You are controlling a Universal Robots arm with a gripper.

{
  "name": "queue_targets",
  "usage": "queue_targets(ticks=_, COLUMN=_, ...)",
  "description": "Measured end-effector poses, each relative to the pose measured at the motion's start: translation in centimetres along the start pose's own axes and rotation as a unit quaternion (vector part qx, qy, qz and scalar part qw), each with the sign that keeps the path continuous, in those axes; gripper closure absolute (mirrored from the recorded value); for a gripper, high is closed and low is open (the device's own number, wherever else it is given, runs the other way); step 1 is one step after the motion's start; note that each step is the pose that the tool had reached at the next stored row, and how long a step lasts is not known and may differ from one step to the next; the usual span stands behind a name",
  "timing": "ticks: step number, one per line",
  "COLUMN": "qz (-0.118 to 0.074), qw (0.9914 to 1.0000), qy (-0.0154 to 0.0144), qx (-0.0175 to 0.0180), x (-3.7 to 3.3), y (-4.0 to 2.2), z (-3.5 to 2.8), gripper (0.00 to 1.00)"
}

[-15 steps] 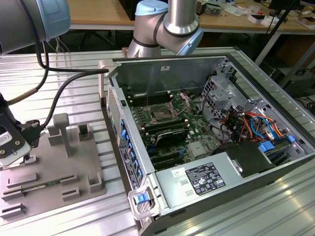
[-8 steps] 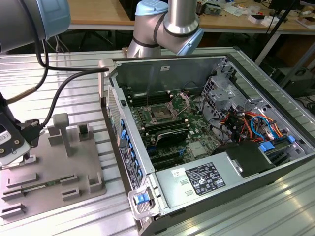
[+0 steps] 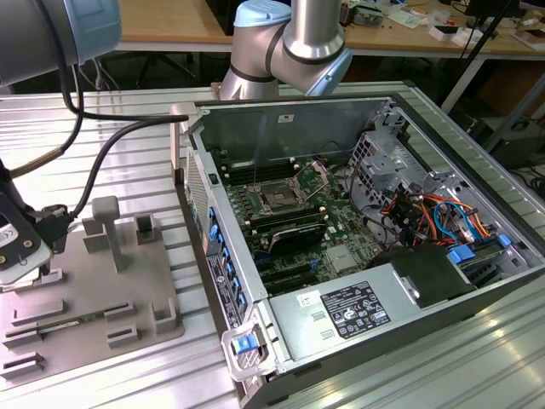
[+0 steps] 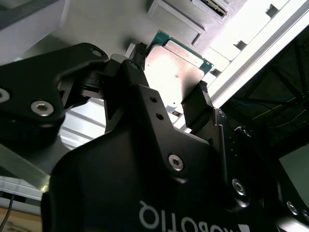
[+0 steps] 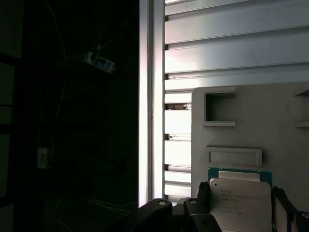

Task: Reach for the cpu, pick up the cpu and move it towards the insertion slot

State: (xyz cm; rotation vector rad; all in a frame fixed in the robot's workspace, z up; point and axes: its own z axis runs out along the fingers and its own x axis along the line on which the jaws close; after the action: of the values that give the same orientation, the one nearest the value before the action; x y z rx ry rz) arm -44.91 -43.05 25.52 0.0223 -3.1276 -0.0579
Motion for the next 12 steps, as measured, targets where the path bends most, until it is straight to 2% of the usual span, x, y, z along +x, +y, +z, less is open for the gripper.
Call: queue_targets(ticks=12, qz=0.0, qw=1.0, qy=0.0001, qx=0.0, x=0.01, y=0.02, z=-0.68, gripper=0.45)
